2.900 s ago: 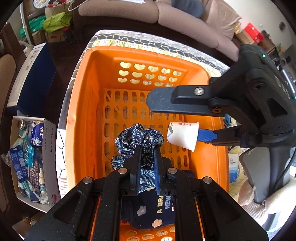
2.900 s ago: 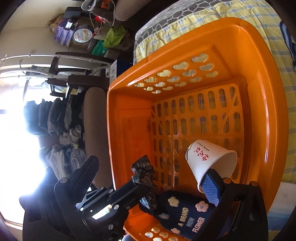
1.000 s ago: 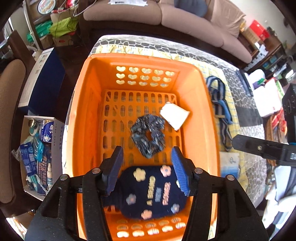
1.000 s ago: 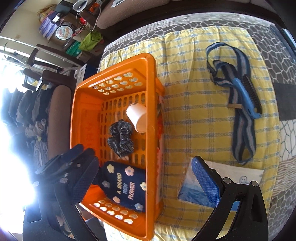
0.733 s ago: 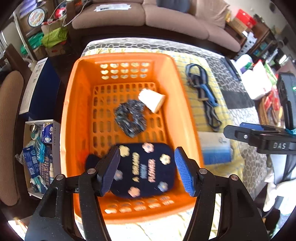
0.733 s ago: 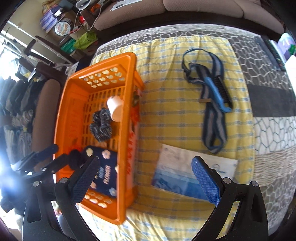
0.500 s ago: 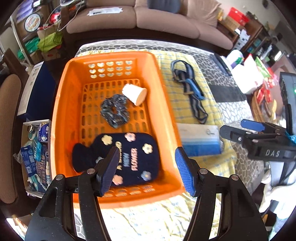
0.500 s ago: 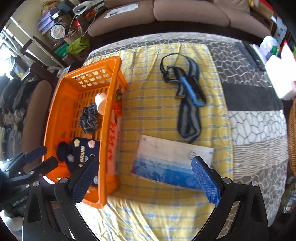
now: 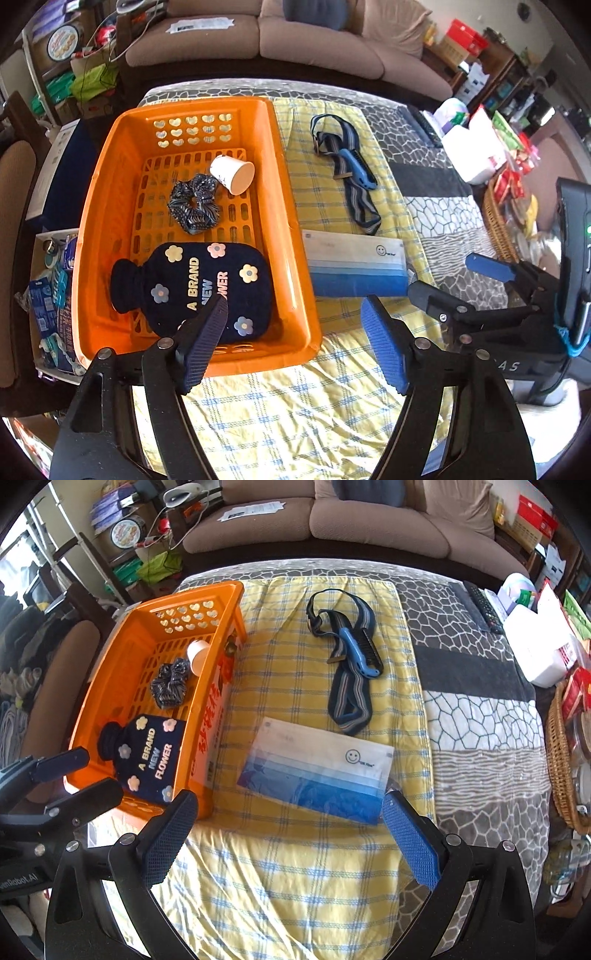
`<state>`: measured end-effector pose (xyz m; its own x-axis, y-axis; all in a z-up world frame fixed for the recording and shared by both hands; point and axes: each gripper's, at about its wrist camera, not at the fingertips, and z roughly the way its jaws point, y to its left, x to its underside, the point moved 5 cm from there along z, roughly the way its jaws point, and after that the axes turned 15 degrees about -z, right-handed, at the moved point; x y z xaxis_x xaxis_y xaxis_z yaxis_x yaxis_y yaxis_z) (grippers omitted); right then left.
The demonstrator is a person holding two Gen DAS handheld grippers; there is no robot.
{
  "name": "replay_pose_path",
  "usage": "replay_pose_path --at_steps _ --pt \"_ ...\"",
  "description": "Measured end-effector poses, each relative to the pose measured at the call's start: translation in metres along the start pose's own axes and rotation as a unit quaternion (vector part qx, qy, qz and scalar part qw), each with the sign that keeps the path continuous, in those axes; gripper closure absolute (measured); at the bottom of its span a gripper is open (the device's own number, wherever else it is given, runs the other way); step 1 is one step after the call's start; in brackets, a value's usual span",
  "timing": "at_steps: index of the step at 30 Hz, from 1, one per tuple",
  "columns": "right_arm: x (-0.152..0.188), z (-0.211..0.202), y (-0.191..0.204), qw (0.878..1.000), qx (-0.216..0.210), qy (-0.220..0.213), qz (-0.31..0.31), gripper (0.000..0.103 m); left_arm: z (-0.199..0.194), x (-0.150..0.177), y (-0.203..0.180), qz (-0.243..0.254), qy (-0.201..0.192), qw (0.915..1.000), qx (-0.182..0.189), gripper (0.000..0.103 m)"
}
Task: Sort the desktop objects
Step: 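Withdraw both tools from the basket and move toward the mask pack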
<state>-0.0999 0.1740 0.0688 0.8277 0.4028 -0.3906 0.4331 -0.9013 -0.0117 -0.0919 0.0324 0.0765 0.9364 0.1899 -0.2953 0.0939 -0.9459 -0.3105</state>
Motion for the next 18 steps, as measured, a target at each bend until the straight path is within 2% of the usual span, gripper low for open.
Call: replay_pose_path --at_steps 7,9,12,18 --pt "0.014 -0.003 -0.006 1.0 0.001 -0.005 0.001 0.001 -0.002 0.008 -0.012 0.003 0.001 1.0 0.001 0.02" --pt "0.018 -0.004 -0.008 1.0 0.0 -0.006 0.004 0.001 -0.001 0.01 -0.016 0.001 0.004 1.0 0.006 0.009" --pt "0.025 -0.006 -0.012 1.0 -0.001 -0.007 0.008 0.001 0.001 0.015 -0.021 -0.001 0.008 0.9999 0.012 0.002" --pt "0.038 -0.01 -0.022 1.0 -0.005 -0.01 0.018 0.001 0.005 0.023 -0.029 -0.003 0.013 0.9999 0.008 0.002"
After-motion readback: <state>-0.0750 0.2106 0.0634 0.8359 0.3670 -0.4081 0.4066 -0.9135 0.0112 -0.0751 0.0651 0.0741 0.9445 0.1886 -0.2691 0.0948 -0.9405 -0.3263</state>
